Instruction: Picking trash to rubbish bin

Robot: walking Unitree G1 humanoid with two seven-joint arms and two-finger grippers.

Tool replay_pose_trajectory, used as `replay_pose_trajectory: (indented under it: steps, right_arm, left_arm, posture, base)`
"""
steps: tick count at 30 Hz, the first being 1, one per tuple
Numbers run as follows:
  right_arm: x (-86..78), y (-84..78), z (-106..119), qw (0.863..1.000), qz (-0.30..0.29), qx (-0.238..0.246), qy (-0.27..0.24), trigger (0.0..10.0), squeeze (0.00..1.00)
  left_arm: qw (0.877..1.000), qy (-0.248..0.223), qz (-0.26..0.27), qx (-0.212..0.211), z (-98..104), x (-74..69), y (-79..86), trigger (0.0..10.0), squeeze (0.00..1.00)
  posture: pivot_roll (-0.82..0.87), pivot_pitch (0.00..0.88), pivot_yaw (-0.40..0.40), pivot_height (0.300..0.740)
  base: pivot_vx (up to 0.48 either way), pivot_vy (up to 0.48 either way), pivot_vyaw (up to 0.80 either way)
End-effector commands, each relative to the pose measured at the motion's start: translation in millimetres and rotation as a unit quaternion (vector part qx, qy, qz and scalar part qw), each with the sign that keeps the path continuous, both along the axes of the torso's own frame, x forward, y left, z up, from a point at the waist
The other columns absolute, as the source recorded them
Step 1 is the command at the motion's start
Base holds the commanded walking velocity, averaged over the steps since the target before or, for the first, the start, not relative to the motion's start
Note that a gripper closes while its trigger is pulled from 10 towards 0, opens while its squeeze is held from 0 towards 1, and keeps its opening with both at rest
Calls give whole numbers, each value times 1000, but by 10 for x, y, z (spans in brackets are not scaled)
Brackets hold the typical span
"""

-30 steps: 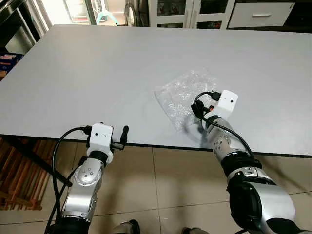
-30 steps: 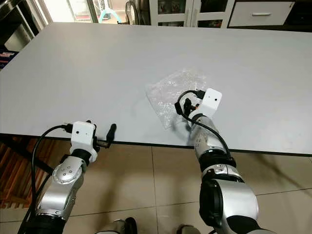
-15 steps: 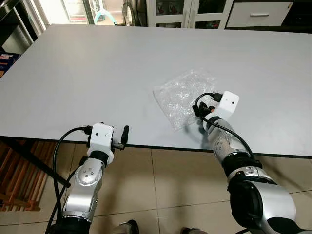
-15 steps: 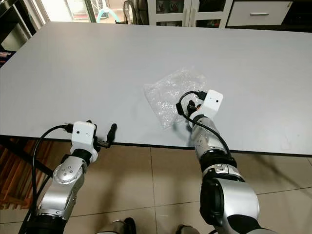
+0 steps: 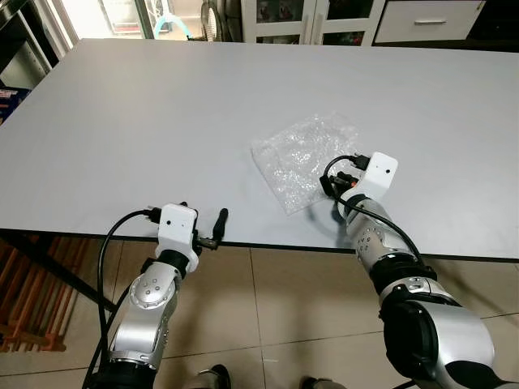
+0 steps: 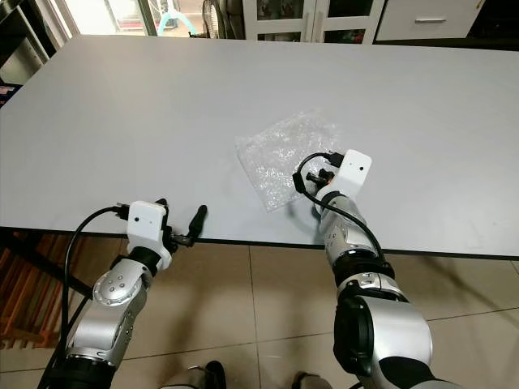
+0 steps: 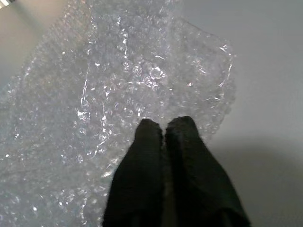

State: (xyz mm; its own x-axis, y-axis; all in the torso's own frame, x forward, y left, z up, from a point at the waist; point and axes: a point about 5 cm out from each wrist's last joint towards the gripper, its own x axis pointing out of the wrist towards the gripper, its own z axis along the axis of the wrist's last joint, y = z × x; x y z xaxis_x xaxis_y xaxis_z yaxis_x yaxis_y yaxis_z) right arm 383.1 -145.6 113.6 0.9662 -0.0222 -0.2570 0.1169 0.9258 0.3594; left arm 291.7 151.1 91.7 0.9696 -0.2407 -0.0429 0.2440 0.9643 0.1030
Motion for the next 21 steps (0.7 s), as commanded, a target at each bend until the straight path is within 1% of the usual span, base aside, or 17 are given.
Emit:
replay_pose_trajectory:
  steps: [1,6,12,16,19,21]
  right_arm:
    - [-126,52,-281,998,12,7,60,0,0]
    - [-140,18,-304,998,11,5,61,0,0]
    - [-171,-52,-347,998,11,-3,62,0,0]
    - [-175,-63,-352,998,12,-4,62,0,0]
    - [-173,-64,-343,998,20,-11,56,0,0]
    - [-163,-65,-311,999,27,-18,42,0,0]
  left_arm:
    - [1000,0,-3,5,25,-29,0,10000,0]
    - [1000,0,-5,1,53,-29,5,10000,0]
    - [1000,-3,-10,-3,90,-51,61,10000,0]
    - [1000,-1,-17,-4,103,-66,65,10000,0]
    - [1000,1,-23,-3,116,-78,67,10000,0]
    - [1000,2,-25,1,121,-78,83,10000,0]
  posture:
    - [-11,158,37,740]
    - [-11,158,37,740]
    - [-11,158,37,740]
    - [-11,159,39,740]
    - [-12,161,42,740]
    - [-12,161,42,740]
  base:
    - [0,0,0]
    - [0,0,0]
    - [0,0,0]
    - [0,0,0]
    - [0,0,0]
    - [0,0,0]
